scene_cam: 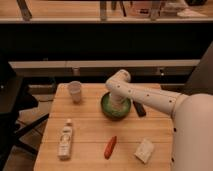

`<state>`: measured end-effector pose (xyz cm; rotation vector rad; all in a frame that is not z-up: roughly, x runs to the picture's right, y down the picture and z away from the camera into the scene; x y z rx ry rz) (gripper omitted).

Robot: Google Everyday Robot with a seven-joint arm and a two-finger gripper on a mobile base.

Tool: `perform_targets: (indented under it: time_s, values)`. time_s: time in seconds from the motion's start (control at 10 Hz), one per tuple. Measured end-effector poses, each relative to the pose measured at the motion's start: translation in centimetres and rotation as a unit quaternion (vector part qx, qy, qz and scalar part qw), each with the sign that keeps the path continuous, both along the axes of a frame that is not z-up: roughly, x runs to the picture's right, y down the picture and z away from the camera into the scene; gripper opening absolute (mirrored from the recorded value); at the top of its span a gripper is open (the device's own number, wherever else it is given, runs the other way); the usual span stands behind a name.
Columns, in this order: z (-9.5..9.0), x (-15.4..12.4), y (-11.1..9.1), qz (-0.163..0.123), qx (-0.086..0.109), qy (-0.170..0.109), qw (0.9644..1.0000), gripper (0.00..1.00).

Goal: Push the ceramic bowl across the table

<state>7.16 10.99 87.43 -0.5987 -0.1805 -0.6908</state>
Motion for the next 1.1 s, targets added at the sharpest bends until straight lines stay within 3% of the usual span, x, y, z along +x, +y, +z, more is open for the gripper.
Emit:
perform_targets:
  time_s: [1.1]
  values:
    - [-0.4, -2.4, 0.1, -0.051, -0.005, -0.028, 0.9983, 0.00]
